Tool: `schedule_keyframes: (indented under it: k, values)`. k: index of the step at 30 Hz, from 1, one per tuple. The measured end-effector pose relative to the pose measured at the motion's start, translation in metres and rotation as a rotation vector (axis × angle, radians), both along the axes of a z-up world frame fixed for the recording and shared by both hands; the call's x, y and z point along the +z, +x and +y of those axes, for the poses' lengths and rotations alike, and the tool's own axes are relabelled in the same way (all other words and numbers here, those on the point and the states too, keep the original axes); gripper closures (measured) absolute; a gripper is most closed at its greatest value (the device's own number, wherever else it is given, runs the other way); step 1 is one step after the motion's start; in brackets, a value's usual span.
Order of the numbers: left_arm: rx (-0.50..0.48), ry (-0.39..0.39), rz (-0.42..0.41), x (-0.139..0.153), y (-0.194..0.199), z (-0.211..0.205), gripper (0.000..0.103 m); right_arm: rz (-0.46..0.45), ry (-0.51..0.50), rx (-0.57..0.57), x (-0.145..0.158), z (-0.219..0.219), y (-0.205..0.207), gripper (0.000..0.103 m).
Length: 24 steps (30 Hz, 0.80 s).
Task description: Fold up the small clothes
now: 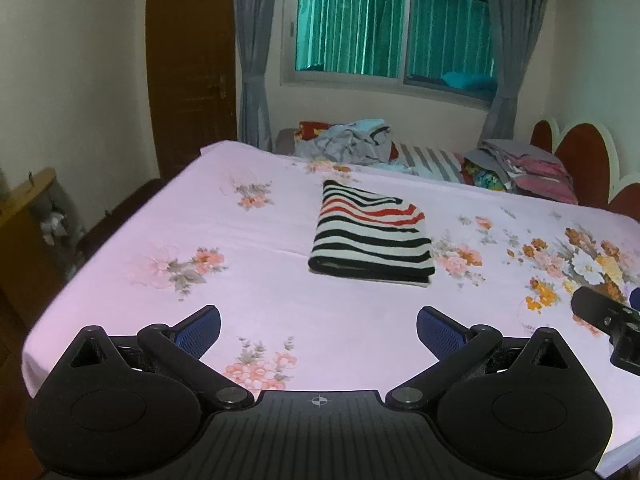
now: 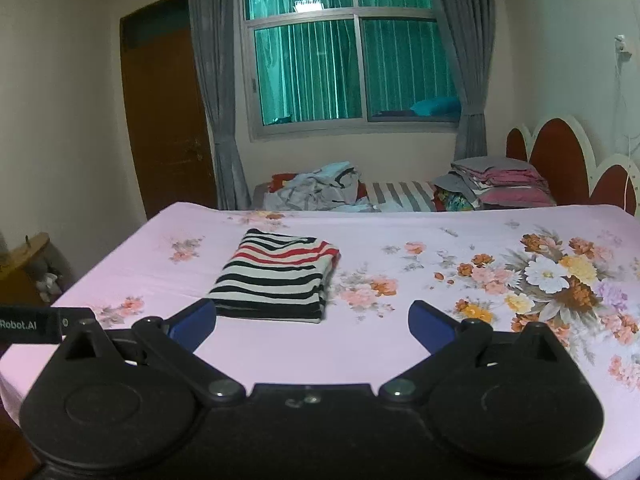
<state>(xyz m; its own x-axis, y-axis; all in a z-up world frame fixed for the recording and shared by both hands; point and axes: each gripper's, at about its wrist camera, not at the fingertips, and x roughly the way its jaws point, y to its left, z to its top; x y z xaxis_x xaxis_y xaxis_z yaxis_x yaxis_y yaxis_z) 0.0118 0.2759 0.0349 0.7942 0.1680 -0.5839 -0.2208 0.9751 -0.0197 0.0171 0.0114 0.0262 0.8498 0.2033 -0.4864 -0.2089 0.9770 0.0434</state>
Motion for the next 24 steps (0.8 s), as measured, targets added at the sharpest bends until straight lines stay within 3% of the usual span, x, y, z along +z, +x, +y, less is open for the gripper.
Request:
schedule_keyframes:
  k: [24]
  values:
    - [0.001, 0.026, -0.047, 0.018, -0.014, -0.015, 0.000, -0.041, 0.009, 0.012, 0.007, 0.000, -0.014, 0.000]
